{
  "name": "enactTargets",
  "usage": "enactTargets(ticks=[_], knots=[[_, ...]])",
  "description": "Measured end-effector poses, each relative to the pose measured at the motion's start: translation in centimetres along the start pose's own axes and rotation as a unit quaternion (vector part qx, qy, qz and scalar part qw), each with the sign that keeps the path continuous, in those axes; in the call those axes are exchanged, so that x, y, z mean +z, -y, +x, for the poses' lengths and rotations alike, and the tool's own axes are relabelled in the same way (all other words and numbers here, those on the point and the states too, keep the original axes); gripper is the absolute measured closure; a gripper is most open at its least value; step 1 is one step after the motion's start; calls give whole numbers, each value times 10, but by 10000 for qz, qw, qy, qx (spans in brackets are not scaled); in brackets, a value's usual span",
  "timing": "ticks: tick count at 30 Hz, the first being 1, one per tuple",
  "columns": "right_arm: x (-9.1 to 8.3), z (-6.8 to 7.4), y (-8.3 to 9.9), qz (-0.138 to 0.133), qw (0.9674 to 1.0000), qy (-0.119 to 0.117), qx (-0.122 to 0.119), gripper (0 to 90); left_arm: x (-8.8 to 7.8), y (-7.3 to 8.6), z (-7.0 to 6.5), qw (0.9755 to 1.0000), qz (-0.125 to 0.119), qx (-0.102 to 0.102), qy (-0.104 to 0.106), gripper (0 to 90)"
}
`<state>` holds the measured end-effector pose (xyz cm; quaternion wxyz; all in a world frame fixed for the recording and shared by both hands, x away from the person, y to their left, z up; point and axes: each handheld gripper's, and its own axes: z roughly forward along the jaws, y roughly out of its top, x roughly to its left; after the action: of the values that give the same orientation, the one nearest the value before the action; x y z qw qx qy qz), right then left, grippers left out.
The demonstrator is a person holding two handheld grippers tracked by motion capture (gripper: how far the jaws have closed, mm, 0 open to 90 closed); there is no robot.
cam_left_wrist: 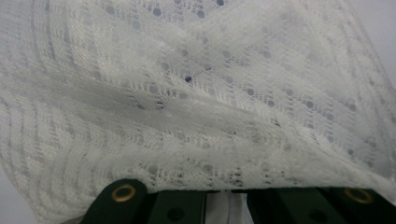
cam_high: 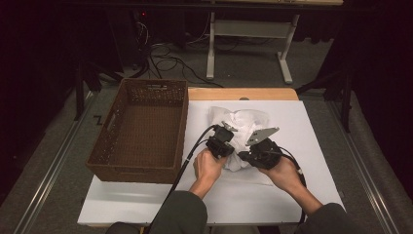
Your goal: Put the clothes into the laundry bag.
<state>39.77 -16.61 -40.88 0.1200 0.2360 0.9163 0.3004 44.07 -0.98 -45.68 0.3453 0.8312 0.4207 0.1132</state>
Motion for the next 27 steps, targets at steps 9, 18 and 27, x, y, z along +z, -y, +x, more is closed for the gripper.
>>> enactTargets(ticks=[9,18,27], knots=[[22,-5,7,230,9997,34,98,888,-33,25,-6,9989,152,358,-261,548],[35,-9,5,383,9990,86,209,889,-47,62,-3,9940,560,541,-766,442],[39,-11,3,450,9987,66,215,887,-15,71,6,9885,1115,507,-884,480]])
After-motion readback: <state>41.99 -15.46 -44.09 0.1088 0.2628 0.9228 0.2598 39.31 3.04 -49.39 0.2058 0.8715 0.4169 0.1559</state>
